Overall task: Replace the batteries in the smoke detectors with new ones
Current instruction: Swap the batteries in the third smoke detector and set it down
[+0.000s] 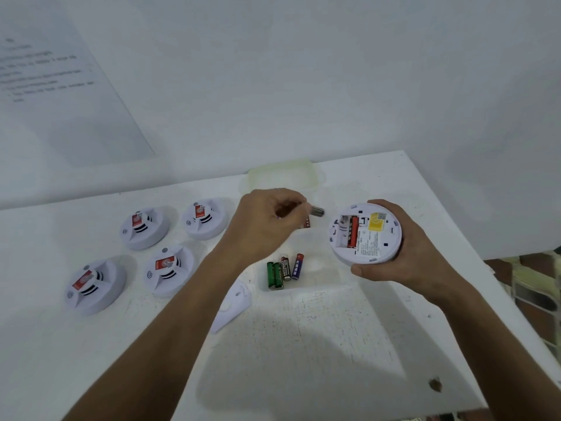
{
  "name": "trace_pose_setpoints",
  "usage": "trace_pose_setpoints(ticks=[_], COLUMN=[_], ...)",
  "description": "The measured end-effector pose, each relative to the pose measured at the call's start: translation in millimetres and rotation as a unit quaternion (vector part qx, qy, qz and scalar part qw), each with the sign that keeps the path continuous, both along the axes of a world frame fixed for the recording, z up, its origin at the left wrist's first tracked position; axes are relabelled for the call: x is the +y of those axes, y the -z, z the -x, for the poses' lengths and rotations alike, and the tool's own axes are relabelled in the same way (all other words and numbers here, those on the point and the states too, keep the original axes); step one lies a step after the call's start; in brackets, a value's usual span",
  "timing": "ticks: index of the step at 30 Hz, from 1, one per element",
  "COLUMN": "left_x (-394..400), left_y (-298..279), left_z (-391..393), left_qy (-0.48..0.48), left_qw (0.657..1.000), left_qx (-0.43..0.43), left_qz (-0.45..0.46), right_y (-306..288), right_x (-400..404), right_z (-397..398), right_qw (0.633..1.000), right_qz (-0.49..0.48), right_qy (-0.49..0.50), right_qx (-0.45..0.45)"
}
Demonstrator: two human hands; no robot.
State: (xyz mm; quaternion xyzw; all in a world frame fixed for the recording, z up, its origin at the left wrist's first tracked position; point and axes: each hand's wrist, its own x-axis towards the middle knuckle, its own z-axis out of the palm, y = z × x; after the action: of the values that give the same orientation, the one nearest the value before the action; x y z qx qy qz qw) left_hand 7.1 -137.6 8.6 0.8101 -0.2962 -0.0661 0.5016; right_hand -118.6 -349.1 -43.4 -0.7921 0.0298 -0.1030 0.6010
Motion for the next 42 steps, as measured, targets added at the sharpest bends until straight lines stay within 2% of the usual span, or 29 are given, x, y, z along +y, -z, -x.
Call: trace_pose_setpoints(ticks=[4, 8, 17, 22, 30, 37, 40, 42], left_x=[0, -15, -59, -67, -71, -70, -67, -64], left_y=[10, 27, 55, 64, 69, 73, 71, 61], left_z=[-24, -56, -84, -86, -85, -81, -79, -75], left_qy=[-0.052, -0.077, -0.037, -0.024, 0.001, -0.002, -0.005, -0.021], left_qw=[0.998, 0.994, 0.982, 0.983, 0.971, 0.929, 0.926, 0.946], left_qx=[0.04, 0.074, 0.166, 0.138, 0.009, -0.093, -0.086, -0.071], left_qz=[0.014, -0.03, -0.086, -0.122, -0.238, -0.359, -0.367, -0.317], right_y=[0, 1, 2, 7, 9, 7, 5, 3], right_x=[-8, -11, -12, -13, -9, -8, -7, -6], right_z=[5, 6, 6, 4, -1, -2, -2, -2], right_qw=[1.0, 1.0, 1.0, 0.999, 0.999, 0.999, 0.999, 0.999], right_qz=[-0.001, -0.004, -0.01, -0.014, -0.001, 0.006, 0.005, 0.009], right_qy=[0.015, 0.015, 0.019, 0.018, 0.024, 0.017, 0.008, 0.004], right_qx=[0.001, 0.005, 0.019, 0.031, 0.043, 0.049, 0.044, 0.04])
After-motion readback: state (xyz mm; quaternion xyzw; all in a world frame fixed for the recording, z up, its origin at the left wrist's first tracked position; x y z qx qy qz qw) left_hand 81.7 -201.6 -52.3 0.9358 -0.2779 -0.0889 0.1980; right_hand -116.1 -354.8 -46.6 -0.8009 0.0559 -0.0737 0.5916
